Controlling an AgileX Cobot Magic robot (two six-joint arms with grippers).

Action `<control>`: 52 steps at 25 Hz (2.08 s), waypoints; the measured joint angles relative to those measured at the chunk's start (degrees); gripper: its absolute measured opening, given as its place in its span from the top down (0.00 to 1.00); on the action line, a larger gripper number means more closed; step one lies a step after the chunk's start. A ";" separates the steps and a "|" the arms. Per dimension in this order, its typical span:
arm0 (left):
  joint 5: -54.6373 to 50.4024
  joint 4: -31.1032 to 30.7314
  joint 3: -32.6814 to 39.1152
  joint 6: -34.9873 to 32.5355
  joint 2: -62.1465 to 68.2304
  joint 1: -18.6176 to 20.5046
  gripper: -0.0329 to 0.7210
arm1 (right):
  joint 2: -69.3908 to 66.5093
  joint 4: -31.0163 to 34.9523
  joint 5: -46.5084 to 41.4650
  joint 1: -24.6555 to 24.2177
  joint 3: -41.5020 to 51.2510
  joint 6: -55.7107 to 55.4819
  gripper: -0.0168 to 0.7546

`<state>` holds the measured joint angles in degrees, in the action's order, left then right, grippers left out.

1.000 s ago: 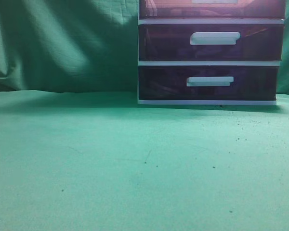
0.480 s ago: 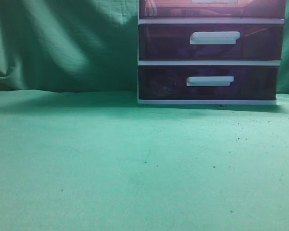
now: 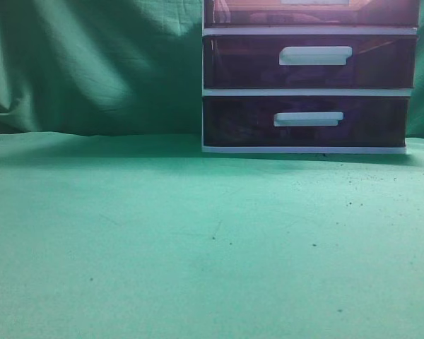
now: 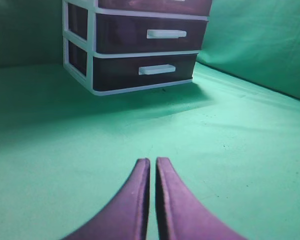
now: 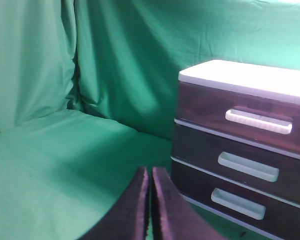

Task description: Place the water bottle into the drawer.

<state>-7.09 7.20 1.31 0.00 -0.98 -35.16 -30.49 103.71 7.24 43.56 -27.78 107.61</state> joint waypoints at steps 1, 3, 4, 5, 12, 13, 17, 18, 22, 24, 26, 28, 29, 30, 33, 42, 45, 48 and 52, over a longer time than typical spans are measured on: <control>-0.13 0.00 0.00 0.00 0.00 0.00 0.96 | 0.00 0.00 0.00 0.00 0.00 0.00 0.98; -0.13 0.00 0.00 0.00 0.00 0.00 0.96 | 0.00 0.00 -0.10 0.00 0.00 -0.11 0.98; -0.21 0.00 0.00 0.00 0.00 0.00 0.96 | 0.00 0.00 -0.10 0.00 0.00 -0.11 0.98; -0.21 0.00 0.00 0.00 0.00 0.00 0.96 | 0.00 0.00 -0.10 0.00 0.00 -0.11 0.98; -0.21 0.00 0.00 0.03 0.00 6.97 0.96 | 0.00 0.00 -0.22 0.00 0.00 -0.11 0.98; -0.21 0.00 0.00 0.03 0.00 8.81 0.96 | 0.00 0.00 -0.22 0.00 0.00 -0.11 0.98; -0.21 0.00 0.00 0.03 0.00 16.38 0.96 | 0.00 0.00 -0.22 0.00 0.00 1.40 0.98; -0.21 0.00 0.00 0.03 0.00 17.98 0.96 | 0.00 0.00 -0.22 0.00 0.00 1.54 0.98; -0.21 0.00 0.00 0.03 0.00 23.10 0.96 | 0.00 0.00 -0.22 0.00 0.00 1.75 0.98; -0.21 0.00 0.00 0.03 0.00 24.89 0.96 | 0.00 0.00 -0.22 0.00 0.00 1.75 0.98; -0.21 0.00 0.00 0.03 0.00 26.30 0.96 | 0.00 0.00 -0.22 0.00 0.00 1.75 0.98; -0.21 0.00 0.00 0.00 0.00 27.11 0.96 | 0.00 0.00 -0.22 0.00 0.00 1.75 0.98; -0.21 0.00 0.00 0.03 0.00 27.37 0.96 | 0.00 0.00 -0.22 0.00 0.00 1.75 0.98; -0.21 0.00 0.00 0.03 0.00 27.46 0.96 | 0.00 0.00 -0.22 0.00 0.00 1.75 0.98; -0.21 0.03 0.00 0.03 0.00 27.46 0.96 | 0.00 0.00 -0.22 0.00 0.00 1.75 0.98; -12.60 -5.33 0.00 0.00 0.00 27.46 0.96 | 0.00 0.00 -0.58 0.00 0.00 1.75 0.98; -12.84 -5.95 0.00 0.00 0.00 27.46 0.96 | 0.00 0.00 -1.75 0.00 0.00 1.75 0.98; -12.86 -6.05 0.00 0.00 0.00 27.46 0.96 | 0.00 0.00 -3.77 0.00 0.00 1.75 0.98; -12.96 -6.05 0.00 0.00 0.00 27.46 0.96 | 0.00 0.00 -5.57 0.00 0.00 1.65 0.98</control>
<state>-20.05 1.14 1.31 0.00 -0.98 -7.70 -30.49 103.71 1.67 43.56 -27.78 109.26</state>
